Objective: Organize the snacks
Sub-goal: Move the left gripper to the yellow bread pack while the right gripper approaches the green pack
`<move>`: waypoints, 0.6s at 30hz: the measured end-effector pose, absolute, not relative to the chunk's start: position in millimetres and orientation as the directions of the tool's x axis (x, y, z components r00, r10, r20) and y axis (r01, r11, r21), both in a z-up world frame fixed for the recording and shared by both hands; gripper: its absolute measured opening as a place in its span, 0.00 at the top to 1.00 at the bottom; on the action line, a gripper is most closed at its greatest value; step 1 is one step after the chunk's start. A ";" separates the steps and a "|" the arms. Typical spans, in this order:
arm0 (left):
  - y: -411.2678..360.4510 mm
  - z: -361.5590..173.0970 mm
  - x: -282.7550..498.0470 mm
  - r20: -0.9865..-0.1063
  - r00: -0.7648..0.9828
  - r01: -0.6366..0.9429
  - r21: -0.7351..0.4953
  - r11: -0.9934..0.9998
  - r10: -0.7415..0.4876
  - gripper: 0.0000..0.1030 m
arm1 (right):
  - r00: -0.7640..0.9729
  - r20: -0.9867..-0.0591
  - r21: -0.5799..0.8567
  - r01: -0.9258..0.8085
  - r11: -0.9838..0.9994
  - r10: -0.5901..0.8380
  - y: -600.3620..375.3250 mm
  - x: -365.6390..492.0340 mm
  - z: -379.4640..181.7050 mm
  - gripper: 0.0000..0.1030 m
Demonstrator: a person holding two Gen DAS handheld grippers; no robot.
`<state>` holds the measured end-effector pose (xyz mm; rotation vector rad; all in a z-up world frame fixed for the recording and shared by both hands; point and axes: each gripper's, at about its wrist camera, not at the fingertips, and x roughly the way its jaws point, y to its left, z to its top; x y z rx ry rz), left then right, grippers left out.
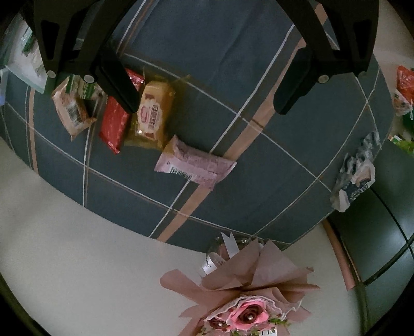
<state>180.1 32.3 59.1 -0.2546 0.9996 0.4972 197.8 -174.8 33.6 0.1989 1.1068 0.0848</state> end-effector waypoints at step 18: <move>32.3 47.7 190.9 -0.869 0.462 -0.501 -0.088 0.861 0.180 0.00 | 0.401 -0.905 0.186 0.069 0.980 0.144 -171.6 221.1 16.8 0.00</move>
